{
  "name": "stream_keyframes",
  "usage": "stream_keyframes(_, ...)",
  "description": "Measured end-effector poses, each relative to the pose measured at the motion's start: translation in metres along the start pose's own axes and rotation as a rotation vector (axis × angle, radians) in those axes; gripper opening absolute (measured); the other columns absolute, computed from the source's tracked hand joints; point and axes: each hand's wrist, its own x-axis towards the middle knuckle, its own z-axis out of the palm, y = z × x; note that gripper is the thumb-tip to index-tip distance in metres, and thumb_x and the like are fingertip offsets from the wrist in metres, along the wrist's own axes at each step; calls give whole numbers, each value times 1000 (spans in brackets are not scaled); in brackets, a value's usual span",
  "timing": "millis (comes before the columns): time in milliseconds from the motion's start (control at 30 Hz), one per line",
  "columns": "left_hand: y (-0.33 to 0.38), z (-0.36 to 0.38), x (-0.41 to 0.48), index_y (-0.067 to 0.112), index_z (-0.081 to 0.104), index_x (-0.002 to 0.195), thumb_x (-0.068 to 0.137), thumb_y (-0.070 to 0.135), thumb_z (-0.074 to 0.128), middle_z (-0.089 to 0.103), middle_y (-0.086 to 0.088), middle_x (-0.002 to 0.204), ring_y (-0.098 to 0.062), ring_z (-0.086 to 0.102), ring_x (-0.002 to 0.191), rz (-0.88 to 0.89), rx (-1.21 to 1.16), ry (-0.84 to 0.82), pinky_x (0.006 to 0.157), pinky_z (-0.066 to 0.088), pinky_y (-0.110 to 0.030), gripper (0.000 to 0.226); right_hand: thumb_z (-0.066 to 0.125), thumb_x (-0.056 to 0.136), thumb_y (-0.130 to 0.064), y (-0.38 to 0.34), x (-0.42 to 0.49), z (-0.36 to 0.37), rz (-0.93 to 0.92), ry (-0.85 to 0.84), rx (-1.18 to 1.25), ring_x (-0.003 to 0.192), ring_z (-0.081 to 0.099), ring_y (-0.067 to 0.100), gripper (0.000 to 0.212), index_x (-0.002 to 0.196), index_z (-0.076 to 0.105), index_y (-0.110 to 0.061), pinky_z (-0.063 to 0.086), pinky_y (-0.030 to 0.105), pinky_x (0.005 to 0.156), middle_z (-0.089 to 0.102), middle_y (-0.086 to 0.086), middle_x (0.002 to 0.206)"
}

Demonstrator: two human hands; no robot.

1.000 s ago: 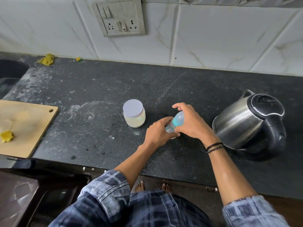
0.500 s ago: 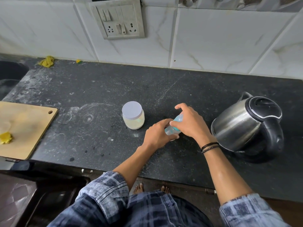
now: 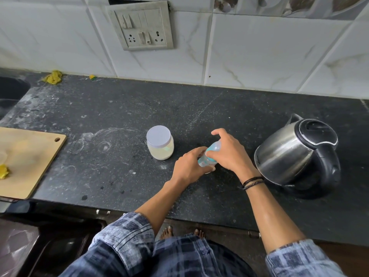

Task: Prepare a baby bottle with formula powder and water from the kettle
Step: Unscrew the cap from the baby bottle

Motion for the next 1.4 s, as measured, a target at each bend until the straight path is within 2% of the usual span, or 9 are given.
stream_keyframes(200, 0, -3, 2, 37, 56, 137, 77, 49, 83, 70, 14, 126, -10, 67, 112, -10, -14, -16, 90, 56, -37, 68, 83, 84, -38, -5, -1, -1, 22, 6, -28, 123, 54, 29, 76, 147, 41, -29, 52, 41, 92, 53, 8, 137)
stream_keyframes(333, 0, -2, 1, 35, 57, 137, 77, 50, 83, 69, 13, 127, -11, 67, 113, 3, -5, -13, 90, 56, -38, 67, 83, 83, -22, -2, -3, 1, 7, -9, -14, 118, 59, 27, 76, 146, 42, -29, 46, 33, 83, 58, 6, 133)
stream_keyframes(467, -2, -1, 1, 33, 57, 138, 78, 50, 83, 69, 12, 129, -11, 66, 114, -5, -14, -12, 92, 56, -38, 68, 87, 79, -14, -4, -4, 3, -18, -43, -30, 121, 57, 24, 84, 147, 40, -31, 57, 39, 93, 52, 4, 135)
stream_keyframes(600, -3, -2, 2, 32, 55, 140, 80, 50, 83, 68, 10, 132, -13, 66, 116, -7, -16, -22, 94, 56, -39, 68, 89, 81, -26, -2, -3, 5, 4, -23, -23, 123, 59, 25, 77, 144, 44, -29, 55, 39, 92, 54, 3, 138)
stream_keyframes(733, -2, -1, 3, 32, 54, 141, 80, 49, 83, 67, 9, 134, -13, 65, 117, -4, -8, -27, 95, 56, -37, 69, 86, 79, -19, 2, -6, 4, -9, 12, 12, 118, 60, 23, 72, 138, 48, -31, 54, 40, 88, 57, -1, 134)
stream_keyframes(1033, -5, 0, 1, 35, 56, 137, 79, 49, 84, 68, 12, 130, -10, 65, 112, -8, -35, -12, 86, 50, -26, 67, 86, 77, -10, 7, -4, 1, -15, 6, 161, 110, 57, 15, 73, 137, 51, -31, 51, 28, 80, 57, -6, 121)
stream_keyframes(1167, -8, 1, 0, 36, 55, 136, 78, 50, 84, 68, 12, 129, -9, 66, 110, -22, -46, -9, 80, 47, -20, 66, 87, 76, -16, 10, -5, 1, 5, 25, 277, 106, 61, 15, 66, 131, 54, -34, 56, 36, 89, 60, -8, 114)
stream_keyframes(1300, -10, 3, -1, 39, 53, 133, 76, 53, 82, 68, 14, 126, -10, 67, 107, -28, -39, 1, 87, 55, -33, 65, 89, 74, -20, 15, -6, -1, 55, 62, 500, 102, 65, 11, 59, 122, 59, -37, 53, 25, 79, 65, -3, 113)
stream_keyframes(1400, -11, 5, 0, 38, 53, 132, 75, 54, 82, 68, 15, 126, -9, 66, 109, -30, -49, 2, 91, 56, -36, 66, 92, 75, -21, 17, -8, -2, 118, 107, 730, 104, 68, 13, 54, 121, 64, -30, 62, 28, 80, 65, 0, 116)
